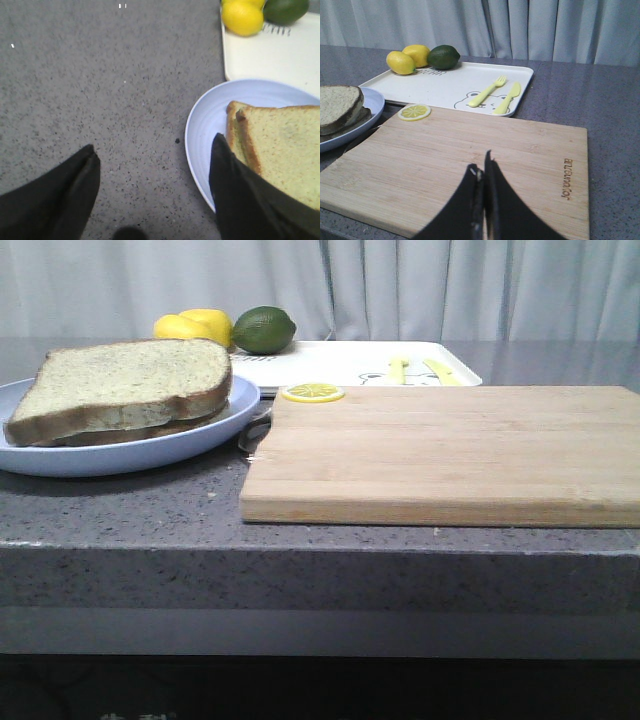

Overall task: Place bread and move sandwich to tray
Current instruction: 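Withdraw the right gripper away from the plate, then grasp the rim of the blue plate with the left gripper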

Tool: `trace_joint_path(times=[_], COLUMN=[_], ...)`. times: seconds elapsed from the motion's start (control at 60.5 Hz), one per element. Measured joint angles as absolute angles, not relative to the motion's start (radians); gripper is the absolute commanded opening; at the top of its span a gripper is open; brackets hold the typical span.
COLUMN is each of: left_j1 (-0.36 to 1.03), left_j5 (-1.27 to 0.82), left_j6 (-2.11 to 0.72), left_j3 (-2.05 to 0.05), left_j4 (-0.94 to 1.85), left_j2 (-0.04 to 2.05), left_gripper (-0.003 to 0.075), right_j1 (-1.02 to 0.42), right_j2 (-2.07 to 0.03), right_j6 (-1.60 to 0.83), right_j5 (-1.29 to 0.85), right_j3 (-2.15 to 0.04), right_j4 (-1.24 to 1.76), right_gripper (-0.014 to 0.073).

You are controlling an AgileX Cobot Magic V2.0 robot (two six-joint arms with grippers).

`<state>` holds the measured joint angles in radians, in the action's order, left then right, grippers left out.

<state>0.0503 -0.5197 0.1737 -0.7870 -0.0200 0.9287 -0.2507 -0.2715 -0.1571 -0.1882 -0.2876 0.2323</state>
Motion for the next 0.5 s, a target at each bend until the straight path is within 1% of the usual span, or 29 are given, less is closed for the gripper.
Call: trace_joint_path(times=[0.215, 0.38, 0.496], left_j1=[0.057, 0.104, 0.111], left_j5=[-0.6, -0.615, -0.619], left_j6=[0.163, 0.147, 0.147], left_j3=[-0.925, -0.992, -1.029], left_j4=[0.033, 0.046, 0.051], left_j2=[1.182, 1.324, 1.406], left_gripper=[0.0459, 0.0459, 0.0459], right_j1=[-0.251, -0.251, -0.251], right_j2=[-0.271, -0.271, -0.271], right_j6=[-0.156, -0.156, -0.156], right_j5=[-0.188, -0.188, -0.188], right_j3=[-0.288, -0.288, -0.288], right_j4=[0.234, 0.234, 0.234], right_gripper=[-0.006, -0.006, -0.006])
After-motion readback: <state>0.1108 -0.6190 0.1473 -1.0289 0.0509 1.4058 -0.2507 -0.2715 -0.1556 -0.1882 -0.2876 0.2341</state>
